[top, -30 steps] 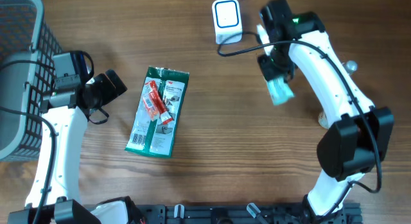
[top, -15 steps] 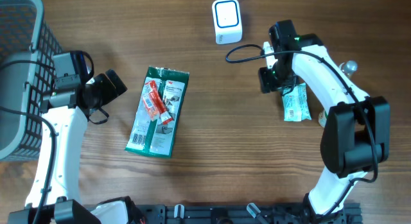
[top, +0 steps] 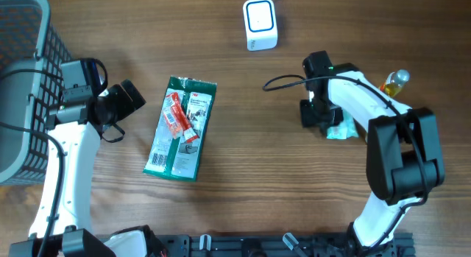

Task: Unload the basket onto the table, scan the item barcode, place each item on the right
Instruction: 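Carry the wipes pack right and release it near the jar, then reach the right gripper to the gloves pack and grasp the Kleenex pack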

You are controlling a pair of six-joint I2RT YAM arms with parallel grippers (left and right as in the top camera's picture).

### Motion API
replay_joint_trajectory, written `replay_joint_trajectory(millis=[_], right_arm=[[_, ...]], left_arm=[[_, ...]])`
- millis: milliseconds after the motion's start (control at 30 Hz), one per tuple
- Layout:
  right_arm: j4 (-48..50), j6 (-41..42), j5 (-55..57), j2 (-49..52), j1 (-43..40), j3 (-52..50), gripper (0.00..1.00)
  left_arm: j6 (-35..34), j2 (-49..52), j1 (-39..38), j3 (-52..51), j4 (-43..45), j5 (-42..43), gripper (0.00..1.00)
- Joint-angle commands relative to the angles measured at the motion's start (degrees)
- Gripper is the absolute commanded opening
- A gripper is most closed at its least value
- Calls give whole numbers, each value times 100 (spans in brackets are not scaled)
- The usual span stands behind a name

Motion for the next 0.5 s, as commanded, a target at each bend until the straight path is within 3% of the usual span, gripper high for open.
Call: replay_joint_trajectory(millis=[0, 200, 333, 433, 467], right_arm=[[-313, 122, 994, 44, -264, -63, 49], [-472, 0, 570, 11, -413, 273, 45], [-782, -765, -1561, -122, -46, 1139, 45], [-295, -608, -3259, -162, 669, 1473, 45], [-140, -459, -3331, -162, 820, 1473, 45]], left_arm=[[9, 22, 20, 22, 13, -37, 100], [9, 22, 20, 22, 13, -37, 100], [9, 22, 20, 22, 13, -37, 100], [9, 22, 20, 22, 13, -37, 100], [9, 22, 20, 22, 13, -37, 100]])
